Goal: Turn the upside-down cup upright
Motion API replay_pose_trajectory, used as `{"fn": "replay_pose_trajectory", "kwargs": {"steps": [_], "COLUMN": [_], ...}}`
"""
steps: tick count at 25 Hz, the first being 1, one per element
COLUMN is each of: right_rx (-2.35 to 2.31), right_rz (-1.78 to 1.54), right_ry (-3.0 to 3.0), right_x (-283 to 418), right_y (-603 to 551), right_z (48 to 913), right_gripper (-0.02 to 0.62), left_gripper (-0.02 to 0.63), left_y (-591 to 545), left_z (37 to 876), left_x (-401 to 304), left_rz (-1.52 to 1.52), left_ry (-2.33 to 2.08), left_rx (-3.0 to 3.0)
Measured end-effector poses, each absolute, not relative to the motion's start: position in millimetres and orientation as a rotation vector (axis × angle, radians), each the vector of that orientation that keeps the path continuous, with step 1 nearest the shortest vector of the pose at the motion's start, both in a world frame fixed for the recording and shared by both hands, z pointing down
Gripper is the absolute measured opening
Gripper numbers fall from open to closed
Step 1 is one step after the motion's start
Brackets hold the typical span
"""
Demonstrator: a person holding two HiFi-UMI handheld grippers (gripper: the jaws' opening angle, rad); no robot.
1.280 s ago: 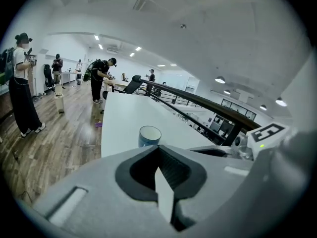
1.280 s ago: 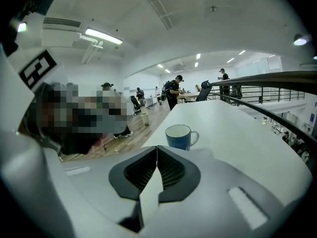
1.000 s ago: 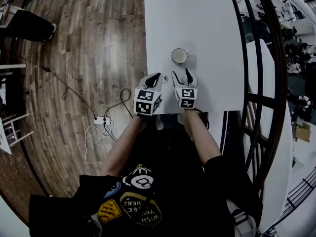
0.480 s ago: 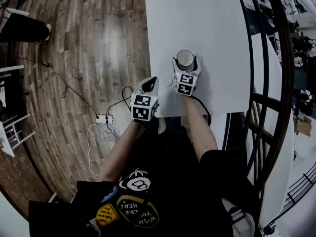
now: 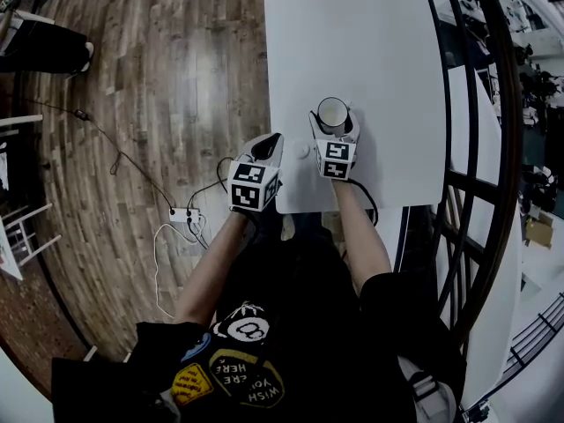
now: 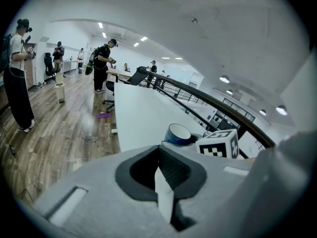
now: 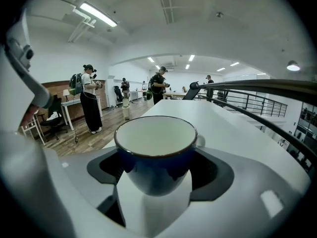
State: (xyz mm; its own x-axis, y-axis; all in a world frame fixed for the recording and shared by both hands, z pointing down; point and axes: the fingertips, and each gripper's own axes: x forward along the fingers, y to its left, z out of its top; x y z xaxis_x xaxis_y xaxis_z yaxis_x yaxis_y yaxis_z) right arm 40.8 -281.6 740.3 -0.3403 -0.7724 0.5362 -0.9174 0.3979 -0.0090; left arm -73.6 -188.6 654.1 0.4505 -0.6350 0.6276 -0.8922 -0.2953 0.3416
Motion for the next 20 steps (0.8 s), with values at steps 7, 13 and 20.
{"fn": "replay_pose_trajectory", "kwargs": {"steps": [7, 13, 20], "right_rx": [1.291, 1.105, 0.987], "right_rz": [0.351, 0.23, 0.009], "right_ry": [-2.356, -2.489, -2.457], "right_x": [39.5, 33.9, 28.4], "right_y": [-234.6, -195.9, -170.4], "right_z": [671.0, 605.7, 568.7], "right_gripper": [0.388, 0.388, 0.388], "left_gripper": [0.129, 0.196, 0.218], "left_y": [-211.7, -196.6, -183.1], "left_z": [590.2, 556.3, 541.8], "left_x": [-25.6, 7.2, 32.3], "left_rz": [0.314, 0.438, 0.571], "left_ry": [-0.96, -0.803, -0.741], "left_rx": [2.162, 2.236, 2.242]}}
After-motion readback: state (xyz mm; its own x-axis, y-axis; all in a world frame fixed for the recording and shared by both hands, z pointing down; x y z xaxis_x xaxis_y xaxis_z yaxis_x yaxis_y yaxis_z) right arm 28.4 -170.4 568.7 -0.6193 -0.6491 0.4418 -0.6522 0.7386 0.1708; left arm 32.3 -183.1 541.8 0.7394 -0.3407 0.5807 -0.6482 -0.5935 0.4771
